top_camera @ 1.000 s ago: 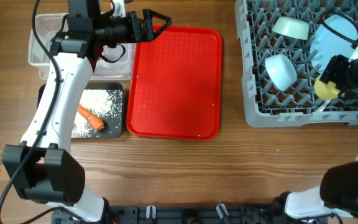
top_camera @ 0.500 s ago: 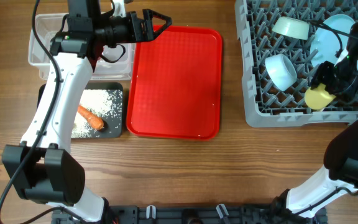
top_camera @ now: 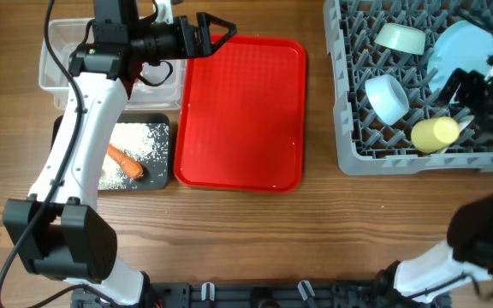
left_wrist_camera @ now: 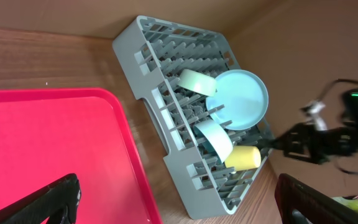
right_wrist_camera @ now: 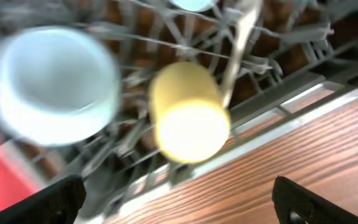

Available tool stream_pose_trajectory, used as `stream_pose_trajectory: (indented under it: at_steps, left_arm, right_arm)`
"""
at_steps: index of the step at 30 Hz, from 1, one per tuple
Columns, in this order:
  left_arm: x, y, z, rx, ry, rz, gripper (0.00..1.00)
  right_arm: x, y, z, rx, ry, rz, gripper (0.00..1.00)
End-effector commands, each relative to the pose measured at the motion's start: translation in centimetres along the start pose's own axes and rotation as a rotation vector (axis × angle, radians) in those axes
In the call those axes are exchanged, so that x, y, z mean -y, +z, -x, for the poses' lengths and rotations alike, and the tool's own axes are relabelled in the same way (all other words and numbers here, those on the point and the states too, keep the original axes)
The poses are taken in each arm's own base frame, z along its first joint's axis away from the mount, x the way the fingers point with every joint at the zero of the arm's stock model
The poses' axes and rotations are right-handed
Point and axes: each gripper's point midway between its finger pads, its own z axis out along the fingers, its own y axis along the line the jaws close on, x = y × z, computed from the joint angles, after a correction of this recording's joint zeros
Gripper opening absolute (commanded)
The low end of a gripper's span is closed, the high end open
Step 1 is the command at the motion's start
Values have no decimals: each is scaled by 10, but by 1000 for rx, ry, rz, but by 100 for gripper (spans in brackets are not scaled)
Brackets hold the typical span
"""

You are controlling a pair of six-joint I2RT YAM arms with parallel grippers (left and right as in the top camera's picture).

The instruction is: Sort waste into correct bins and load items into the dishwasher rack

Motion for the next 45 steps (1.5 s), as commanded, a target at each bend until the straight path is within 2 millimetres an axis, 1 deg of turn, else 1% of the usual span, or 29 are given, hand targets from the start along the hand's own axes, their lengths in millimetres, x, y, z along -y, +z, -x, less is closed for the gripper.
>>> stream_pose_trajectory:
  at_steps: [1, 3, 4, 6, 8, 9, 10, 11, 13, 15, 16, 18, 19, 21, 23, 24, 25, 26, 28, 29, 30, 32, 34, 37, 39, 41, 44, 45]
  left_arm:
    - [1, 1, 2, 5, 12, 5, 100]
    - [1, 1, 2, 5, 12, 5, 100]
    - [1, 1, 2, 5, 12, 5, 100]
    - [1, 1, 2, 5, 12, 5, 100]
    - [1, 1, 2, 5, 12, 5, 100]
    - [1, 1, 2, 5, 12, 5, 100]
    - [1, 1, 2, 5, 12, 5, 100]
    - [1, 1, 2, 5, 12, 5, 100]
    - [1, 1, 2, 5, 12, 5, 100]
    - [1, 1, 2, 5, 12, 5, 100]
    - [1, 1, 2, 6, 13, 5, 100]
    - [1, 1, 2, 5, 12, 5, 100]
    - [1, 1, 2, 5, 12, 5, 100]
    - [1, 1, 2, 5, 12, 5, 100]
    - [1, 1, 2, 6, 13, 5, 100]
    - [1, 1, 2, 5, 12, 5, 100]
    - [1, 1, 2, 5, 12, 5, 100]
    - [1, 1, 2, 5, 12, 5, 100]
    - [1, 1, 2, 5, 12, 5, 100]
    - [1, 1, 2, 5, 12, 5, 100]
    - [1, 1, 2, 5, 12, 5, 100]
    - [1, 1, 2, 5, 12, 5, 100]
    - [1, 1, 2, 5, 12, 5, 100]
    - [1, 1, 2, 5, 12, 5, 100]
    - [1, 1, 2, 5, 12, 5, 100]
    - [1, 1, 2, 5, 12, 5, 100]
    - [1, 1, 2, 5, 12, 5, 100]
    - [1, 1, 2, 5, 12, 5, 100]
  right_arm:
    - [-40, -77, -26, 173, -129, 135, 100]
    - [-47, -101, -41, 226, -80, 160, 100]
    - [-50, -117, -46, 272, -15, 185, 100]
    - [-49, -139, -57, 329, 99, 225, 100]
    - [-38, -150, -71, 360, 91, 184, 100]
    - [-32, -154, -74, 379, 96, 154, 100]
    - [-28, -158, -77, 398, 80, 140, 100]
    - [-30, -162, -80, 414, 43, 147, 100]
    - [-38, -172, -78, 461, -48, 184, 100]
    - [-56, -188, -65, 556, -182, 255, 100]
    - [-64, -192, -60, 591, -236, 281, 100]
    - [-82, -194, -49, 653, -338, 346, 100]
    - [-89, -195, -49, 689, -363, 363, 100]
    - [-115, -185, -56, 774, -479, 413, 100]
    - [-136, -168, -69, 867, -593, 457, 100]
    - [-146, -152, -79, 922, -634, 495, 100]
    - [-151, -139, -89, 954, -655, 524, 100]
    - [-158, -106, -109, 1027, -671, 591, 100]
    - [-157, -80, -124, 1073, -654, 643, 100]
    - [-153, -59, -136, 1102, -620, 690, 100]
    - [-151, -50, -142, 1116, -596, 715, 100]
    - [-144, -35, -152, 1152, -574, 743, 100]
    - [-134, -19, -160, 1201, -561, 733, 100]
    - [-125, -11, -164, 1240, -546, 707, 100]
    - [-123, -9, -168, 1288, -603, 680, 100]
    - [-126, -3, -177, 1315, -693, 669, 100]
    - [-130, 9, -194, 1282, -817, 673, 100]
    - [-129, 9, -197, 1279, -819, 674, 100]
